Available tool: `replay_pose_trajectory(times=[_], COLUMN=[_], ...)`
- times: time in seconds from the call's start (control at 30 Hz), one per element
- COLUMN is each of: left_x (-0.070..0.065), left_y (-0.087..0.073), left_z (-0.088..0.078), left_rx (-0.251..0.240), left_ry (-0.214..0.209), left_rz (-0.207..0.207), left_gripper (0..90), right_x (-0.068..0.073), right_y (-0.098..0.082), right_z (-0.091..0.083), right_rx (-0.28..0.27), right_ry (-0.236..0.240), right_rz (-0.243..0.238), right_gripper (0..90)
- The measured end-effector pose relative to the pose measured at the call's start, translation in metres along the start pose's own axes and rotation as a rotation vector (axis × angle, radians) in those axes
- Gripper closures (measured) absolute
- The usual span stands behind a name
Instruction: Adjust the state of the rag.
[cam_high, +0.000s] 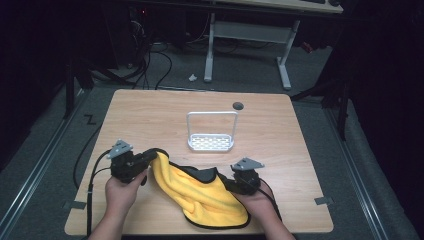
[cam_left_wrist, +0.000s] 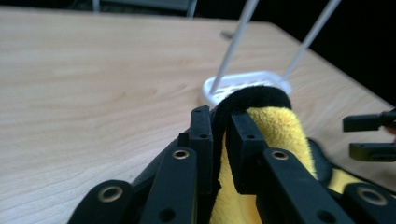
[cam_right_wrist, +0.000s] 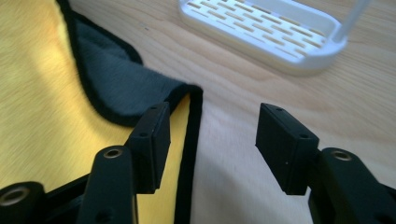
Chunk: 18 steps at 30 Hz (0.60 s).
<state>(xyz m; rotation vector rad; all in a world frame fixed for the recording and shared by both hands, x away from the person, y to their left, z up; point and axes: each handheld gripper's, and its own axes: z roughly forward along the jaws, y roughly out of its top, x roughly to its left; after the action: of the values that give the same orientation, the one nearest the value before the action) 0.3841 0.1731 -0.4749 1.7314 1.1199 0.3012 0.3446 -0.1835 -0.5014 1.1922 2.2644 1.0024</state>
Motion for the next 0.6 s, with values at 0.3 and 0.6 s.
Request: replay_pose_trajectory(times=[0.3, 0.6], left_x=[-0.004, -0.001], left_y=[-0.008, -0.019], left_z=[0.005, -0.029], left_rx=[-0.041, -0.091], left_ry=[0.012, -0.029], left_rz=[0.006, -0.004], left_gripper=[48.5, 45.8], right_x=[0.015, -0.072], right_y=[0.002, -0.039], right_z=[0.029, -0.025], right_rx=[0.082, 0.048], right_ry=[-0.018, -0.268], right_rz=[-0.131, 0.063], right_gripper=[86.3, 87.1])
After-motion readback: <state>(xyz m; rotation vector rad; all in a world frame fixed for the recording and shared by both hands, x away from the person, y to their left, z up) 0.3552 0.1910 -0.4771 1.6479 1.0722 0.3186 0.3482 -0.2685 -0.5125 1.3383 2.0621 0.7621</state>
